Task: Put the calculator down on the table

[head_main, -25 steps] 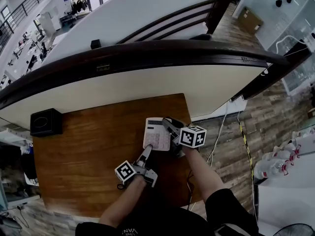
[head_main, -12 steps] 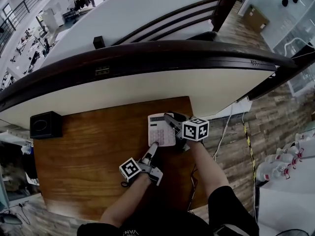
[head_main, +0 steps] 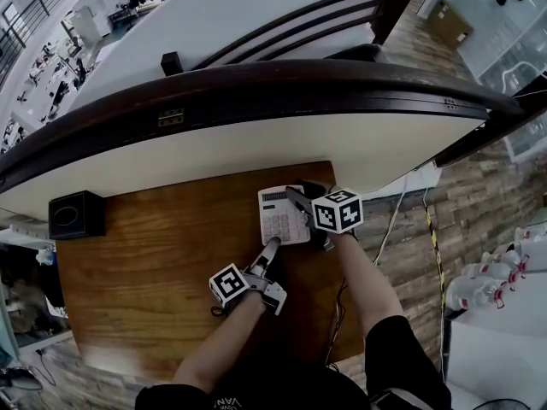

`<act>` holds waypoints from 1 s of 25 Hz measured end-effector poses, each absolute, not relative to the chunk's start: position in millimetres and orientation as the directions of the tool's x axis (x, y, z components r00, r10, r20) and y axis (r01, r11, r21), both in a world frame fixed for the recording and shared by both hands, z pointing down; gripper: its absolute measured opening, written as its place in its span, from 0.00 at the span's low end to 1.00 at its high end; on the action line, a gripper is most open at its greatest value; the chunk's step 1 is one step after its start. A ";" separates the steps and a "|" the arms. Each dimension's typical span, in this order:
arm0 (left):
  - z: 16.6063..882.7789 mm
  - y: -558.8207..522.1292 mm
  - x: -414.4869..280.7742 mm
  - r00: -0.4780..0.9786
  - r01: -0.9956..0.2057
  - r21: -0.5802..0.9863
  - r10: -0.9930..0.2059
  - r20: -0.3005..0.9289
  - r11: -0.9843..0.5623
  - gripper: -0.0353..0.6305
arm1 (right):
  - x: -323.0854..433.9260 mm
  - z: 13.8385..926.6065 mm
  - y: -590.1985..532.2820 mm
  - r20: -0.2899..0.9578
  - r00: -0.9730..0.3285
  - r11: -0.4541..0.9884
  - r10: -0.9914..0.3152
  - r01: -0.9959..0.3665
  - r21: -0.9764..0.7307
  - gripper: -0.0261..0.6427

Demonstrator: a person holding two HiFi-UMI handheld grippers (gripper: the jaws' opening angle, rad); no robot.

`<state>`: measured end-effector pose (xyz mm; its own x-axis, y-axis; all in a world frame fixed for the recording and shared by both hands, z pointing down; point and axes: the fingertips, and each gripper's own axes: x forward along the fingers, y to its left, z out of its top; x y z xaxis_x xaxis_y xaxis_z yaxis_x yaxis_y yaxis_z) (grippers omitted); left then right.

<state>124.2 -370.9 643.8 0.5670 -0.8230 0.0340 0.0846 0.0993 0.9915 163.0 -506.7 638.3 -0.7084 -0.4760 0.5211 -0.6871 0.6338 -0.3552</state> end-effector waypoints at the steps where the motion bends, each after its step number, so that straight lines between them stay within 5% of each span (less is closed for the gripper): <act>1: 644.5 -371.1 126.0 0.573 0.076 0.992 -0.819 0.042 0.104 0.13 | 163.7 639.2 -507.3 0.534 -0.697 0.637 -0.479 -0.694 -0.335 0.23; 7: 655.1 -368.3 132.8 0.609 0.027 0.984 -0.783 0.125 0.178 0.13 | 165.0 643.8 -508.0 0.573 -0.653 0.649 -0.496 -0.717 -0.255 0.25; 15: 653.9 -368.5 130.0 0.613 0.186 0.944 -0.783 0.107 0.274 0.14 | 164.9 642.2 -506.2 0.595 -0.598 0.643 -0.537 -0.747 -0.170 0.26; 25: 649.9 -360.3 126.5 0.617 0.221 0.932 -0.781 0.095 0.288 0.32 | 167.7 637.2 -501.0 0.581 -0.559 0.599 -0.592 -0.787 -0.147 0.26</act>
